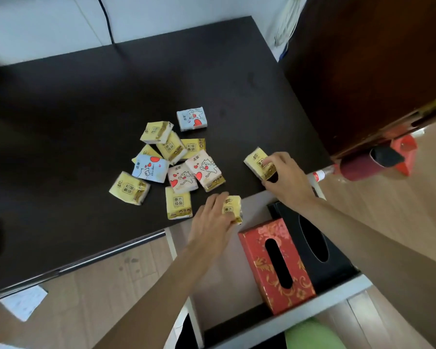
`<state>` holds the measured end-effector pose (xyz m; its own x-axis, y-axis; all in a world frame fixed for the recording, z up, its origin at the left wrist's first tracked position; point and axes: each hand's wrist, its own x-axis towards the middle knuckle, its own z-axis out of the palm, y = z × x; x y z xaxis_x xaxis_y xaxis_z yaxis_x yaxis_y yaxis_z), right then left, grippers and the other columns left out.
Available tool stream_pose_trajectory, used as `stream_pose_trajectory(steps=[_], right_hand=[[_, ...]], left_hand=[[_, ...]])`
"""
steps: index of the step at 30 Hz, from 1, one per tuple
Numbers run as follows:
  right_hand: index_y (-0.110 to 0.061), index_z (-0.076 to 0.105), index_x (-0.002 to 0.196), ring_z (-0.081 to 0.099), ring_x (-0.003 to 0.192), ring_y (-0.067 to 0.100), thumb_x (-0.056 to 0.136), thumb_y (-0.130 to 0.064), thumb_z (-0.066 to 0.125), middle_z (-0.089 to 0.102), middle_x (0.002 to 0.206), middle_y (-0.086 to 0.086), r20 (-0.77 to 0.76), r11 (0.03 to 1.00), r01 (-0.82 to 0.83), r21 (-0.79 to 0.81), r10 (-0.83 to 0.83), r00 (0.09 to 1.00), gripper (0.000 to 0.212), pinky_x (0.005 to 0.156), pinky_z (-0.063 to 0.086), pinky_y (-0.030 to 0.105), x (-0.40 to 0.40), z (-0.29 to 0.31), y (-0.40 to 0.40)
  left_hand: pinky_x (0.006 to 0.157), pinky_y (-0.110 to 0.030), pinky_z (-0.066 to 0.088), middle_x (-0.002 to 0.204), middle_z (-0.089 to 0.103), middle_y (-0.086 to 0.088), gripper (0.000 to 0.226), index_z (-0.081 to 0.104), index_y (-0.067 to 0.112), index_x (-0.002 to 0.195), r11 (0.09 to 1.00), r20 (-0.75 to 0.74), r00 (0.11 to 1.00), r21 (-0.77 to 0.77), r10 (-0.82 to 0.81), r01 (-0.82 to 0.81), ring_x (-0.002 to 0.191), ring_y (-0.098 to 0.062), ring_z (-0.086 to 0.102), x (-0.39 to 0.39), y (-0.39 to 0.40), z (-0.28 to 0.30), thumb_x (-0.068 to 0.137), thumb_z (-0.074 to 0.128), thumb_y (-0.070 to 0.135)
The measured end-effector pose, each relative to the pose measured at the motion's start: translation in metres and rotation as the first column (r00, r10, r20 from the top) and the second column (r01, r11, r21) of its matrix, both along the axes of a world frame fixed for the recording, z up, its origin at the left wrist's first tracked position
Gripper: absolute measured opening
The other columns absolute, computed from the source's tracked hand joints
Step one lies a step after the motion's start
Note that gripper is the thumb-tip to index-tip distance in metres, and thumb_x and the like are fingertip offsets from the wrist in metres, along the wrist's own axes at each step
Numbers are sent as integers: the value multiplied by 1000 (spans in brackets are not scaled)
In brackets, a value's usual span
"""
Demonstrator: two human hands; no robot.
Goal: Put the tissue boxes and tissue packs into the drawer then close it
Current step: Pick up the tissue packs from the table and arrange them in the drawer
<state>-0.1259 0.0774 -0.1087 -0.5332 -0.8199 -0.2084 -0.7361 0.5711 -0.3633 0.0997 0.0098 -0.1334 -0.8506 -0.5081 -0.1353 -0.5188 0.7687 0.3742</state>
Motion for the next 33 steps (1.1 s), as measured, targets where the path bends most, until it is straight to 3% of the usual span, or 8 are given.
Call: stream_pose_trajectory(steps=[5, 10, 14, 17, 20, 23, 28, 33], right_hand=[[-15, 57, 125, 57, 121, 23, 84, -24, 82, 53, 137, 7, -19, 1000, 23, -11, -23, 1000, 49, 81, 50, 28, -5, 1, 7], [-18, 56, 121, 56, 113, 20, 82, -44, 81, 55, 127, 3, -84, 999, -36, -1, 36, 996, 53, 74, 49, 32, -25, -5, -2], [-20, 48, 131, 59, 105, 21, 82, -48, 79, 48, 134, 5, -159, 998, -43, -35, 37, 987, 64, 70, 41, 31, -52, -18, -11], [-26, 46, 139, 51, 102, 12, 84, -60, 72, 39, 144, 1, -114, 993, -66, -95, 55, 992, 70, 75, 42, 29, -73, -26, -8], [-30, 48, 148, 53, 106, 3, 84, -53, 77, 32, 155, -11, 191, 982, -75, -173, 109, 976, 73, 85, 44, 21, -89, -32, 0], [-31, 49, 151, 62, 93, 3, 81, -28, 86, 31, 161, -16, 376, 977, -112, -180, 173, 910, 79, 78, 49, 16, -107, -32, 4], [-30, 58, 141, 66, 81, 7, 77, -18, 89, 51, 146, -14, 348, 951, -208, -228, 279, 895, 72, 66, 51, 16, -118, -36, -2], [-39, 54, 130, 61, 77, 7, 67, -52, 85, 57, 124, -29, 172, 903, -356, -240, 400, 900, 71, 62, 52, 23, -116, -38, -9]], left_hand=[[91, -38, 49, 144, 49, -4, 48, 58, 18, 127, 1000, 29, 999, -5, 28, -28, 130, -24, 44, -18, 2, 3, 87, 68, 44], [77, -38, 53, 125, 65, -4, 74, 53, 14, 134, 997, -49, 996, -22, 70, -72, 113, -24, 60, -36, 2, 3, 75, 80, 49], [78, -39, 55, 123, 66, -4, 69, 56, 12, 130, 989, -130, 987, -109, 89, -104, 113, -25, 61, -55, -1, -7, 73, 81, 43], [81, -37, 54, 128, 64, -5, 58, 58, 12, 124, 982, -113, 989, -154, 95, -112, 117, -24, 57, -79, -11, -8, 78, 76, 42], [80, -36, 53, 130, 57, -3, 51, 61, 13, 119, 982, -81, 992, -153, 95, -107, 120, -22, 49, -103, -18, -9, 83, 68, 48], [67, -32, 47, 126, 54, 0, 51, 62, 16, 117, 978, -45, 995, -184, 92, -99, 117, -20, 45, -117, -23, -7, 82, 65, 54], [69, -34, 44, 131, 49, 3, 55, 62, 21, 119, 971, 41, 999, -238, 13, -3, 119, -19, 42, -115, -29, -5, 83, 60, 62], [71, -34, 44, 122, 47, 5, 51, 63, 23, 115, 952, 113, 992, -294, -53, 84, 110, -17, 43, -111, -26, 0, 84, 57, 64]])
